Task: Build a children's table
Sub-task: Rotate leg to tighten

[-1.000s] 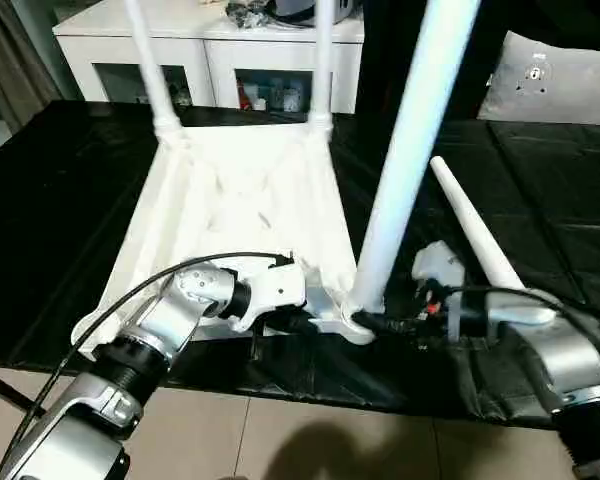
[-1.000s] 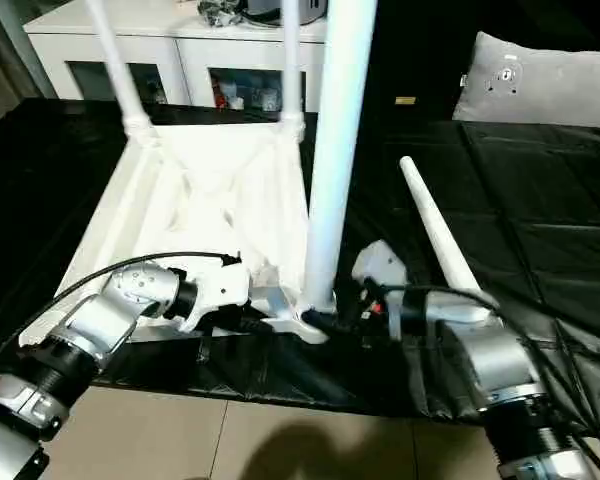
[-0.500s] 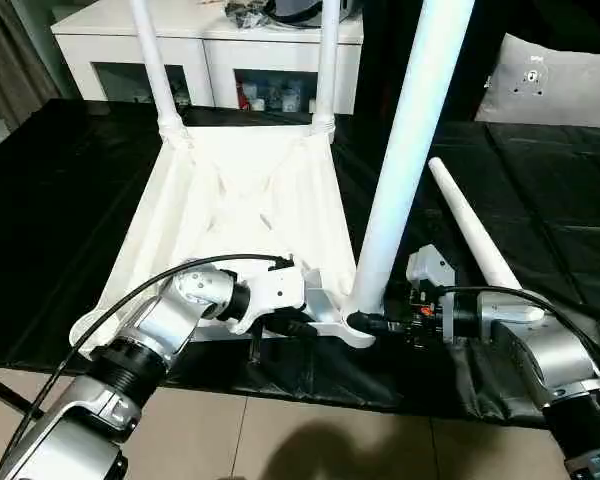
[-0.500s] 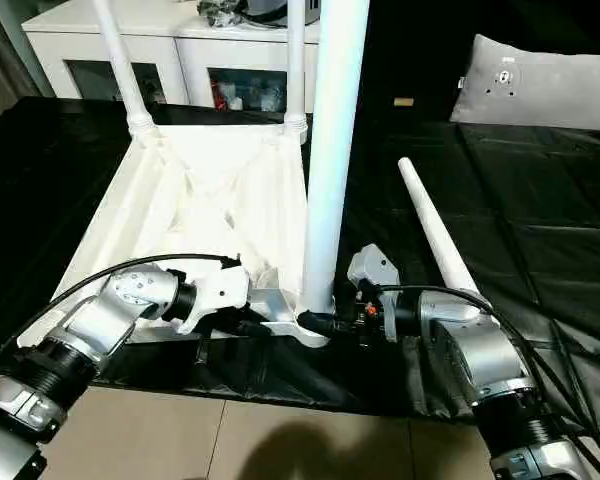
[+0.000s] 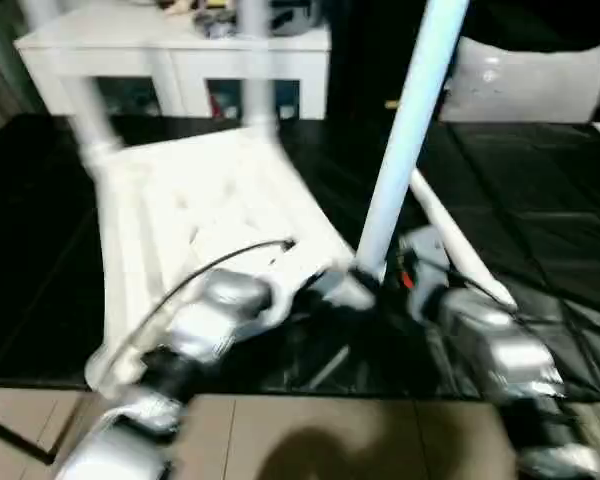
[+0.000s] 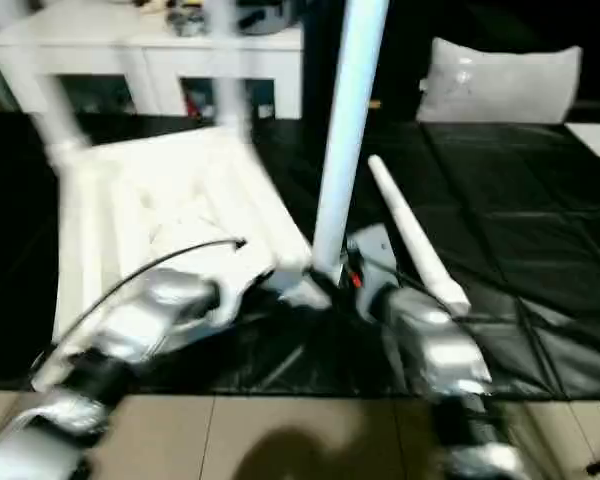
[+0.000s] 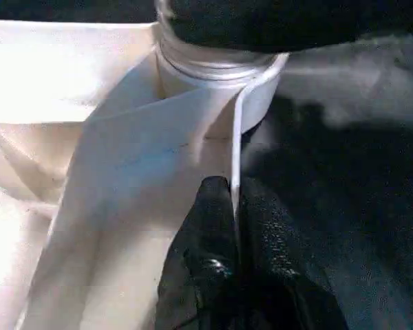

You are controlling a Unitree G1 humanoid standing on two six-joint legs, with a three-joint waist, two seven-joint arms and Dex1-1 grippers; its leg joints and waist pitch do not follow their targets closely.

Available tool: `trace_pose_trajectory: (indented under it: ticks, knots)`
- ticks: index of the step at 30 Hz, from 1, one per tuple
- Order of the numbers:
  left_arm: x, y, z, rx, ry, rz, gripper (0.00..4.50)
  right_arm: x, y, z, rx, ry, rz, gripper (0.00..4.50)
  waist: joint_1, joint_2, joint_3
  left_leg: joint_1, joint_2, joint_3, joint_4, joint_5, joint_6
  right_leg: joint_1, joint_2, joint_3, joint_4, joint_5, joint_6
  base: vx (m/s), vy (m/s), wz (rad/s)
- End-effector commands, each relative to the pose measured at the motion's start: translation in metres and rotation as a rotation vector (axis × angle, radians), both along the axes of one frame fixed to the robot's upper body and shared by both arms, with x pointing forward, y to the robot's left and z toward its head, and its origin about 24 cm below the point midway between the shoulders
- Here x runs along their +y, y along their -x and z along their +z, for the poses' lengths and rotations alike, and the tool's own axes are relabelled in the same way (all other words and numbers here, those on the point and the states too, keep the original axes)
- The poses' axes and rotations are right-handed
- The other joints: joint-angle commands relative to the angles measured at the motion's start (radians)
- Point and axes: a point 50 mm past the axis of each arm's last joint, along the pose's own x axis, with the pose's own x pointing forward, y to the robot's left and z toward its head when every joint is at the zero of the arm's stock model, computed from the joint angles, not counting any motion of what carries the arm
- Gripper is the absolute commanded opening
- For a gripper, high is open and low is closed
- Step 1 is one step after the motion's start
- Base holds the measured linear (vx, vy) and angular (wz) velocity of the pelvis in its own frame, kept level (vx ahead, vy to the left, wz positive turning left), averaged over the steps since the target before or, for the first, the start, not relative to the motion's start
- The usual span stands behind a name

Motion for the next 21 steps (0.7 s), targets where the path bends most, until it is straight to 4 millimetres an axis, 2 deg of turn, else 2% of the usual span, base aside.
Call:
trace_pose_trajectory:
  ticks: [1, 2, 3, 7, 8, 9, 13, 14, 17, 21]
  knots:
    - [-0.021, 0.000, 0.010, -0.047, 0.073, -0.015, 0.00, 0.018, 0.006, -0.017, 0.088, -0.018, 0.021, 2.64, 0.007, -0.019, -0.048, -0.018, 0.034, -0.008, -0.074, -0.158, 0.051, 0.053, -0.056, 0.050, -0.105, -0.500, -0.025, 0.000, 0.000, 0.00]
    - [-0.023, 0.001, 0.010, -0.059, 0.067, -0.021, 0.00, 0.020, 0.006, -0.017, 0.082, -0.018, 0.026, 2.98, 0.007, -0.016, -0.048, -0.017, 0.034, -0.008, -0.074, -0.158, 0.056, 0.052, -0.057, 0.051, -0.106, -0.491, -0.029, 0.000, 0.000, 0.00]
    - [-0.023, 0.002, 0.009, -0.069, 0.041, -0.030, 0.00, 0.020, 0.007, -0.017, 0.077, -0.026, 0.022, 3.19, 0.007, -0.018, -0.050, -0.020, 0.035, -0.008, -0.075, -0.150, 0.064, 0.054, -0.056, 0.054, -0.100, -0.466, -0.037, 0.000, 0.000, 0.00]
    - [-0.014, 0.001, 0.003, -0.077, -0.037, -0.023, 0.00, 0.010, 0.005, -0.012, 0.044, -0.054, -0.017, 3.54, 0.013, -0.017, -0.054, -0.025, 0.040, -0.009, -0.076, -0.110, 0.086, 0.060, -0.059, 0.061, -0.086, -0.378, -0.074, 0.000, 0.000, 0.00]
    - [-0.014, 0.001, 0.003, -0.077, -0.038, -0.022, 0.00, 0.009, 0.005, -0.012, 0.043, -0.056, -0.018, 3.75, 0.013, -0.017, -0.053, -0.026, 0.040, -0.009, -0.077, -0.108, 0.087, 0.060, -0.058, 0.061, -0.086, -0.373, -0.077, 0.000, 0.000, 0.00]
    - [-0.010, 0.000, 0.002, -0.080, -0.048, -0.015, 0.00, 0.006, 0.005, -0.009, 0.024, -0.062, -0.023, 3.75, 0.013, -0.018, -0.052, -0.025, 0.040, -0.008, -0.077, -0.112, 0.088, 0.060, -0.058, 0.060, -0.086, -0.377, -0.079, 0.000, 0.000, 0.00]
    - [0.001, -0.005, -0.002, -0.092, -0.091, 0.010, 0.00, -0.005, 0.007, -0.004, -0.024, -0.067, 0.016, 4.16, 0.013, -0.020, -0.048, -0.024, 0.039, -0.007, -0.079, -0.146, 0.085, 0.060, -0.059, 0.059, -0.094, -0.428, -0.061, 0.000, 0.000, 0.00]
    - [0.008, -0.007, -0.004, -0.096, -0.109, 0.019, 0.00, -0.013, 0.009, 0.001, -0.056, -0.077, 0.074, 4.22, 0.014, -0.016, -0.047, -0.023, 0.038, -0.008, -0.079, -0.157, 0.087, 0.058, -0.058, 0.058, -0.097, -0.443, -0.056, 0.000, 0.000, 0.00]
    - [0.014, -0.008, -0.005, -0.096, -0.118, 0.006, 0.00, -0.020, 0.014, 0.007, -0.087, -0.065, 0.163, 4.44, 0.013, -0.021, -0.047, -0.029, 0.036, -0.009, -0.079, -0.165, 0.095, 0.063, -0.057, 0.056, -0.099, -0.456, -0.037, 0.000, 0.000, 0.00]
    - [0.022, -0.002, -0.009, -0.086, -0.117, -0.122, 0.00, -0.042, 0.018, 0.021, -0.131, -0.014, 0.281, 4.44, 0.011, -0.024, -0.049, -0.029, 0.035, -0.009, -0.075, -0.144, 0.109, 0.062, -0.057, 0.056, -0.100, -0.461, -0.031, 0.000, 0.000, 0.00]
